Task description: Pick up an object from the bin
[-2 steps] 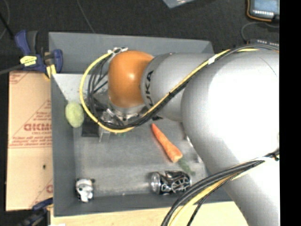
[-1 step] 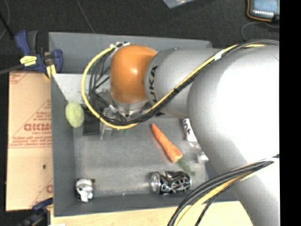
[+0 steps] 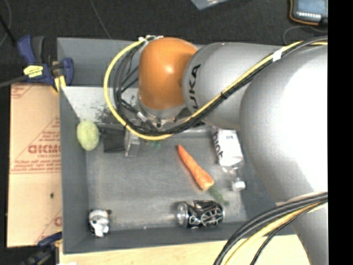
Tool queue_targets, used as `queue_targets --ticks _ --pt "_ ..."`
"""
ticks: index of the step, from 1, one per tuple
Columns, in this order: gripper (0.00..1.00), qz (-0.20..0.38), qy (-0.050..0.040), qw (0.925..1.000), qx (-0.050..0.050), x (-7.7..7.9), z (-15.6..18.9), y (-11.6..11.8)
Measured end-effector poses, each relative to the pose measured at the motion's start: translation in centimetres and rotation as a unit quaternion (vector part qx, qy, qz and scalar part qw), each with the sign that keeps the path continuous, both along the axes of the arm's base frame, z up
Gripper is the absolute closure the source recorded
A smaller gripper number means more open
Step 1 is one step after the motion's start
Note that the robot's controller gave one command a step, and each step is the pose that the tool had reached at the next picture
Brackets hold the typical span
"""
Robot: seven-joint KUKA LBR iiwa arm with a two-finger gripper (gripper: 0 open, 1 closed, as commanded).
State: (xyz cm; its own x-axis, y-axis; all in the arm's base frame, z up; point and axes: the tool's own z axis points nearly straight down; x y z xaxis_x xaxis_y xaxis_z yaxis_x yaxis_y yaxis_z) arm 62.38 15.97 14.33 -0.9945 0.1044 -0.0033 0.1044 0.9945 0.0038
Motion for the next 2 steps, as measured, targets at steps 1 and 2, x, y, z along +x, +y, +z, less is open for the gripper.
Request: queue_targets --ticks 1,2 --pt "1.00 -0.001 -0.0104 0.9999 0.002 0.1 2.2 -0.8" --pt "1.00 -0.019 -0.0019 0.9998 0.000 1.3 0.7 2.5"
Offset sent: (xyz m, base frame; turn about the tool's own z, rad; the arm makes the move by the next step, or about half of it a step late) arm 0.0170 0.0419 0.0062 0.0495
